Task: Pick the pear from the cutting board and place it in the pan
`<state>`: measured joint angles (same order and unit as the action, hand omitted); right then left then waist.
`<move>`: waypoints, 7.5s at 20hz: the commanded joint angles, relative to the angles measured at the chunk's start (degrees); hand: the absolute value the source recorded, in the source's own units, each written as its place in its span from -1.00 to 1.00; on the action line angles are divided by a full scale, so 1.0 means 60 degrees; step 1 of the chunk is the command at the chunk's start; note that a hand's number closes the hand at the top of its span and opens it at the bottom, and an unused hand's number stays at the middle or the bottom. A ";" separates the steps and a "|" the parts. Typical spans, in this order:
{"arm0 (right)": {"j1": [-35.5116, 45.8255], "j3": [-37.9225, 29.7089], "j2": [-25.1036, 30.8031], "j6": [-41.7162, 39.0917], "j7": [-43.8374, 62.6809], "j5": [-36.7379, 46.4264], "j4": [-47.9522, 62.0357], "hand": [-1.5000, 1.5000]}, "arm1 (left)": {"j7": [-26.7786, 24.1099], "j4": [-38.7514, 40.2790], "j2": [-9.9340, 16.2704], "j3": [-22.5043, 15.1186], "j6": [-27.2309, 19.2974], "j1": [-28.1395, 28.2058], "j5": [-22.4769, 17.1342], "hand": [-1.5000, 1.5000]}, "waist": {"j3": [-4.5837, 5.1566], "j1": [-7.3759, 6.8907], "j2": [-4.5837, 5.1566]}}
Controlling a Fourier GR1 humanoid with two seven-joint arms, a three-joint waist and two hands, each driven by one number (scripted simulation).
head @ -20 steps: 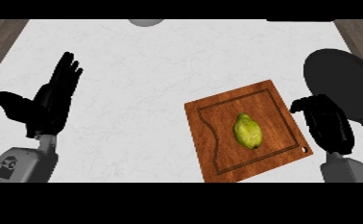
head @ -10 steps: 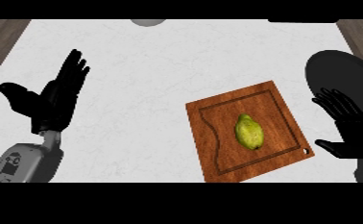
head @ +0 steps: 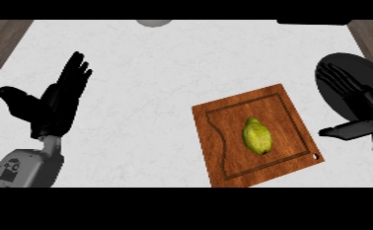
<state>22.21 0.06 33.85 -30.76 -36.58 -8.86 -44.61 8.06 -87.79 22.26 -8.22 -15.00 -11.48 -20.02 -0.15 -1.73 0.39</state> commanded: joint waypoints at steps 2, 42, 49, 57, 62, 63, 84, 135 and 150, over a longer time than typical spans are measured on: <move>0.0978 0.0881 0.0334 -0.0847 -0.0942 0.1231 0.0410 -1.00 | 0.0569 -0.0646 0.0050 -0.0003 -0.0060 0.0057 -0.0026 0.00 | -0.0003 -0.0084 -0.0007; 0.0058 0.1924 -0.0953 -0.0876 0.2676 0.4842 -0.4201 -1.00 | 0.0928 -0.0727 -0.1260 0.1132 0.0706 0.0241 0.1549 0.00 | 0.0025 0.0267 -0.0068; 0.0442 0.1904 -0.1325 -0.0596 0.1138 0.6158 -0.2669 -1.00 | 0.0764 -0.0570 -0.1061 0.1779 0.1579 0.0566 0.1363 0.00 | 0.0024 0.0234 -0.0056; 0.0580 0.1526 -0.2142 -0.0949 0.1815 0.6340 -0.2907 -1.00 | 0.0573 -0.0566 -0.1550 0.1836 0.1544 0.0777 0.1721 0.00 | 0.0026 0.0251 -0.0067; 0.0161 0.1598 -0.2695 -0.0358 0.1179 0.6905 -0.2441 -1.00 | 0.0964 -0.0437 -0.1852 0.1828 0.1335 -0.0001 0.2010 0.00 | 0.0024 0.0274 -0.0063; 0.0213 0.1817 -0.2859 -0.0185 0.1076 0.7170 -0.2085 -1.00 | 0.1083 -0.0881 -0.1547 0.1953 0.1731 0.0592 0.1834 0.00 | 0.0023 0.0245 -0.0063; -0.0066 0.1705 -0.3116 0.2227 0.3163 0.9245 -0.1979 1.00 | 0.0693 -0.0334 -0.1761 0.2467 0.1860 0.0492 0.2026 0.00 | 0.0068 0.0560 -0.0142; 0.2273 -0.4184 0.0458 0.6606 0.1405 0.9517 0.1174 1.00 | 0.1102 -0.0189 -0.2054 0.2377 0.1936 -0.0443 0.2294 0.00 | 0.0006 0.0029 0.0036; 0.3144 -0.4726 0.0778 0.6845 0.1413 0.9758 0.5453 -1.00 | 0.0588 0.0029 -0.2122 0.2309 0.2107 -0.0313 0.2398 0.00 | -0.0027 -0.0195 0.0163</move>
<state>40.60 -27.52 38.87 10.40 -25.92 50.25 -15.94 12.98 -89.02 9.12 4.98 -2.52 -12.59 -5.89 -0.27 -2.85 1.22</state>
